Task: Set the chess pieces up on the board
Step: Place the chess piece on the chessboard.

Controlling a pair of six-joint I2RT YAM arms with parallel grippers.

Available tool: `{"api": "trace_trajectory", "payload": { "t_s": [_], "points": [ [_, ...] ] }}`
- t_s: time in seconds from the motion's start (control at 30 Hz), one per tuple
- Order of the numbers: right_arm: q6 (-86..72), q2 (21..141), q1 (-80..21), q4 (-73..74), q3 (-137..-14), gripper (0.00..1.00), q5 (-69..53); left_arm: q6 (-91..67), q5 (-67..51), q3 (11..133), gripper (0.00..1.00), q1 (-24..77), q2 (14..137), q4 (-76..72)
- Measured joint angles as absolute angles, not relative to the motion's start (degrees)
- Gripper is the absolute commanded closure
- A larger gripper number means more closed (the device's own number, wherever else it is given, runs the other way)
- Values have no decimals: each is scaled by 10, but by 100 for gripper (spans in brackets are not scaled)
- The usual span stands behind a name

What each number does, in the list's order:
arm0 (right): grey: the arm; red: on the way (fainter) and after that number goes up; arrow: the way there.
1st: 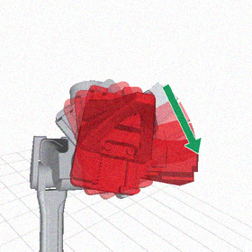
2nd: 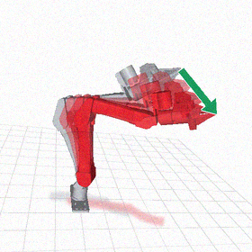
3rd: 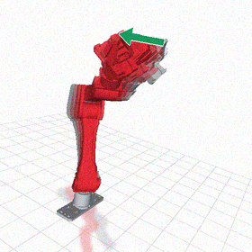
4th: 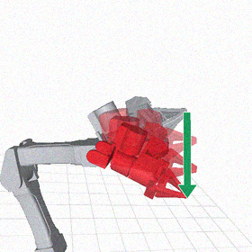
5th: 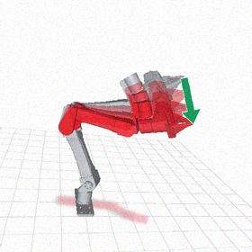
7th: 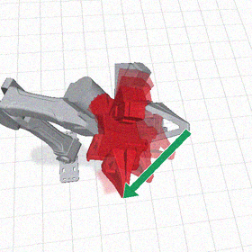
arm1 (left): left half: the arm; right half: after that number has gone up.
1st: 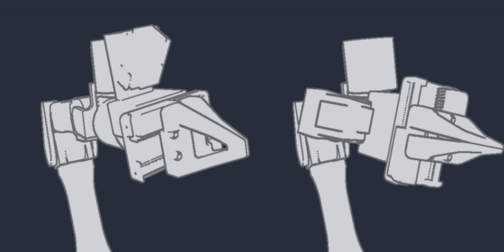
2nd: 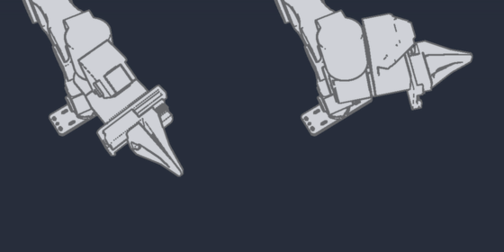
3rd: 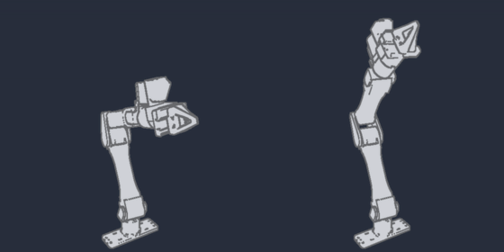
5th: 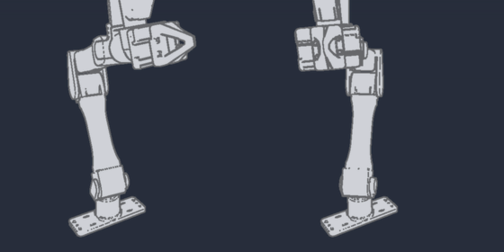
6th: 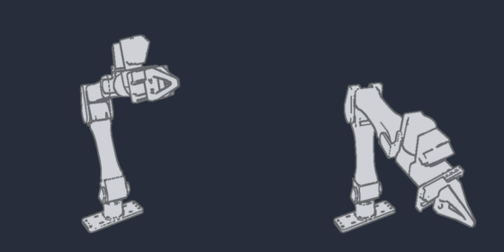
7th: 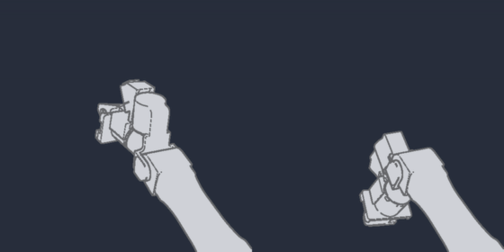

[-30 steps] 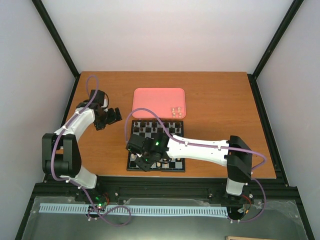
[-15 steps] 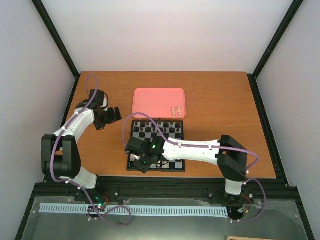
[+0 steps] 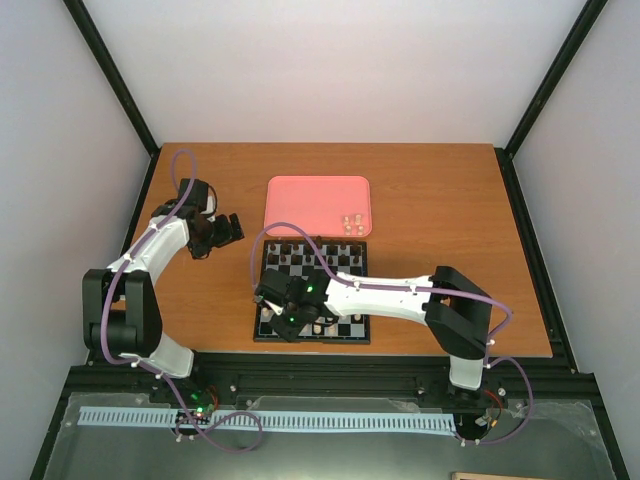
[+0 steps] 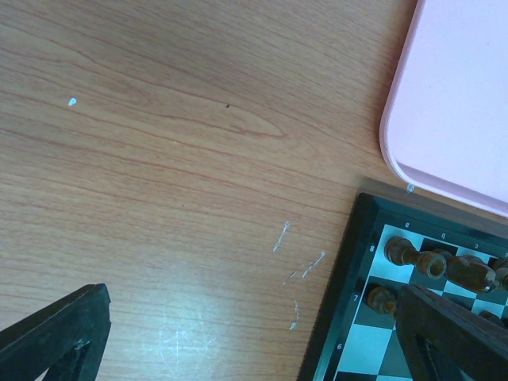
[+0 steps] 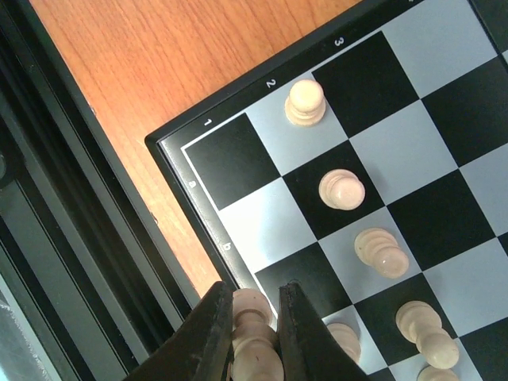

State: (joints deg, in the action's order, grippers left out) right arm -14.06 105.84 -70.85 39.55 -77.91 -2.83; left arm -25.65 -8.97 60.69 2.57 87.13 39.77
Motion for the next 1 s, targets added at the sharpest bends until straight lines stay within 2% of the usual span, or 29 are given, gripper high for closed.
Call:
{"api": "trace_trajectory", "payload": {
  "t_s": [0.37,1.0],
  "points": [
    [-135,1060,-699,372,-730,87,-39,-256,-85,601,0,26,871,394],
    [-119,1063,-696,349,-728,87,-32,-256,-85,600,0,26,872,389]
  ]
}}
